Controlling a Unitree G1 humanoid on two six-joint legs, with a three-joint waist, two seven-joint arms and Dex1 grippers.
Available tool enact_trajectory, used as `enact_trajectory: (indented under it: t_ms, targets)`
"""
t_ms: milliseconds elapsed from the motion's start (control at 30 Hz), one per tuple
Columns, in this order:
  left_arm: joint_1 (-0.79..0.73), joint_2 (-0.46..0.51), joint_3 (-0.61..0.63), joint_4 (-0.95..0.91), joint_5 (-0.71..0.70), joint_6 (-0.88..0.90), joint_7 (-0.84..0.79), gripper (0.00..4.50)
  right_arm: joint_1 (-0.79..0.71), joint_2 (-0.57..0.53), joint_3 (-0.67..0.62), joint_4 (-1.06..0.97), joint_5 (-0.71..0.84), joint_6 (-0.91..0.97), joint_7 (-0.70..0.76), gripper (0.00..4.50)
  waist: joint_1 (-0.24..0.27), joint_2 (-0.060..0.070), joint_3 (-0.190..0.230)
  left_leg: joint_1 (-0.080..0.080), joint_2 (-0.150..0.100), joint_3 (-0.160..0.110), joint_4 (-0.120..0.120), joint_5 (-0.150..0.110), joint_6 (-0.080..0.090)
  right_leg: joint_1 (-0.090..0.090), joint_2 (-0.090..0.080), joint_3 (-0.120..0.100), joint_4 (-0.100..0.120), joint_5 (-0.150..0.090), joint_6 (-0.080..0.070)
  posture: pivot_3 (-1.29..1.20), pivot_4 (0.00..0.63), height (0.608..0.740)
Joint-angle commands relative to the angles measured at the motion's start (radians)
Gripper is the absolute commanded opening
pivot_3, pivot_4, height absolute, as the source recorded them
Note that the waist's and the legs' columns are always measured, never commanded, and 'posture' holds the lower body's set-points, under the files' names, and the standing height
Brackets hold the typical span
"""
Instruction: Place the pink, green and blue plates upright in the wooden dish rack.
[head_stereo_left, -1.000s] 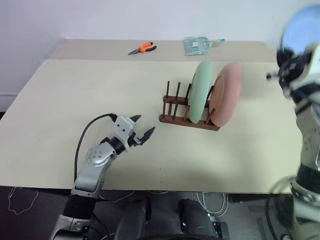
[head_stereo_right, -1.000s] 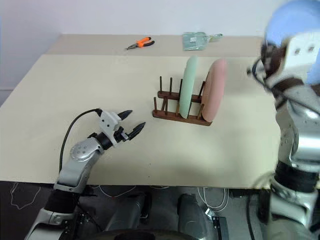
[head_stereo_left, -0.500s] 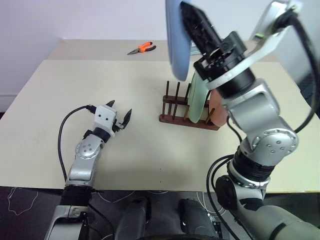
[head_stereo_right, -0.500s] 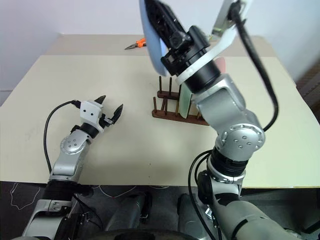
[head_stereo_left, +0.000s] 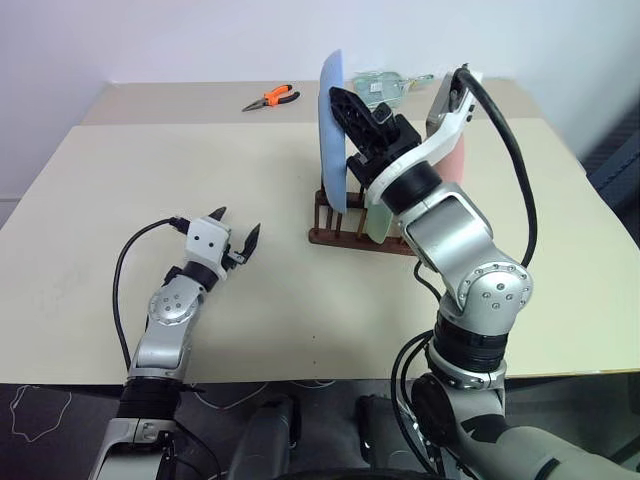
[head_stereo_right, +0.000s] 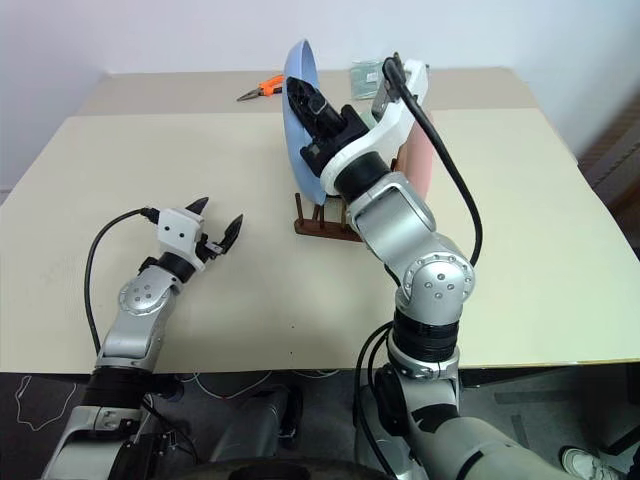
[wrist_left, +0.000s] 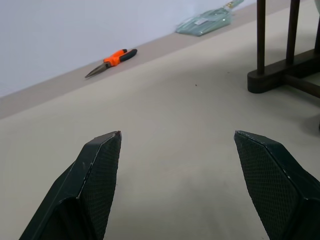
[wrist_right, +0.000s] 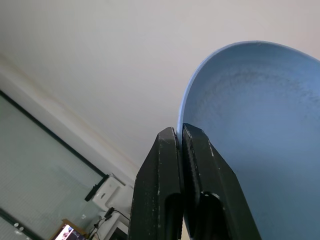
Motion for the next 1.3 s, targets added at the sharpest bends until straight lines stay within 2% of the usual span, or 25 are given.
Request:
enact_trajectory:
  t_ms: [33, 400, 733, 933, 1033, 1200, 1300]
  targets:
    - [0.001, 0.006, -0.007, -0.045, -0.002, -0.011, -0.017, 3.7, -0.005, 0.013, 0.006, -0.011, 0.027, -0.023, -0.009, 0.03, 0.0, 0.0, 0.0, 0.0, 0.0, 0.0, 0.0, 0.0, 0.0, 0.0, 0.0, 0.0, 0.0, 0.0, 0.0, 0.0, 0.15, 0.738]
    - [0.018, -0.001, -0.027, -0.064, -0.001, -0.008, -0.029, 3.7, -0.052, 0.008, 0.007, -0.033, 0.056, -0.08, 0.01, 0.03, -0.001, 0.0, 0.0, 0.0, 0.0, 0.0, 0.0, 0.0, 0.0, 0.0, 0.0, 0.0, 0.0, 0.0, 0.0, 0.0, 0.15, 0.738]
    - [0.029, -0.003, -0.027, -0.075, -0.001, -0.004, -0.032, 3.7, 0.007, 0.048, -0.007, 0.044, 0.139, -0.112, -0.126, 0.03, 0.0, 0.0, 0.0, 0.0, 0.0, 0.0, 0.0, 0.0, 0.0, 0.0, 0.0, 0.0, 0.0, 0.0, 0.0, 0.0, 0.15, 0.738]
    - [0.038, -0.005, -0.029, -0.084, -0.002, 0.0, -0.035, 3.7, 0.002, 0.025, -0.003, 0.075, 0.121, -0.111, -0.117, 0.03, -0.001, 0.0, 0.0, 0.0, 0.0, 0.0, 0.0, 0.0, 0.0, 0.0, 0.0, 0.0, 0.0, 0.0, 0.0, 0.0, 0.15, 0.738]
    - [0.035, -0.008, -0.031, -0.082, 0.0, 0.001, -0.034, 3.7, -0.015, -0.003, 0.004, 0.098, 0.086, -0.099, -0.091, 0.91, -0.001, 0.0, 0.0, 0.0, 0.0, 0.0, 0.0, 0.0, 0.0, 0.0, 0.0, 0.0, 0.0, 0.0, 0.0, 0.0, 0.15, 0.738]
    - [0.034, -0.01, -0.031, -0.082, 0.0, 0.0, -0.033, 3.7, -0.071, -0.084, 0.029, 0.122, -0.017, -0.079, 0.003, 3.49, 0.0, 0.0, 0.0, 0.0, 0.0, 0.0, 0.0, 0.0, 0.0, 0.0, 0.0, 0.0, 0.0, 0.0, 0.0, 0.0, 0.15, 0.738]
    - [0.037, -0.011, -0.031, -0.086, 0.001, 0.0, -0.031, 3.7, -0.109, -0.13, 0.039, 0.129, -0.072, -0.062, 0.059, 3.49, -0.001, 0.0, 0.0, 0.0, 0.0, 0.0, 0.0, 0.0, 0.0, 0.0, 0.0, 0.0, 0.0, 0.0, 0.0, 0.0, 0.15, 0.738]
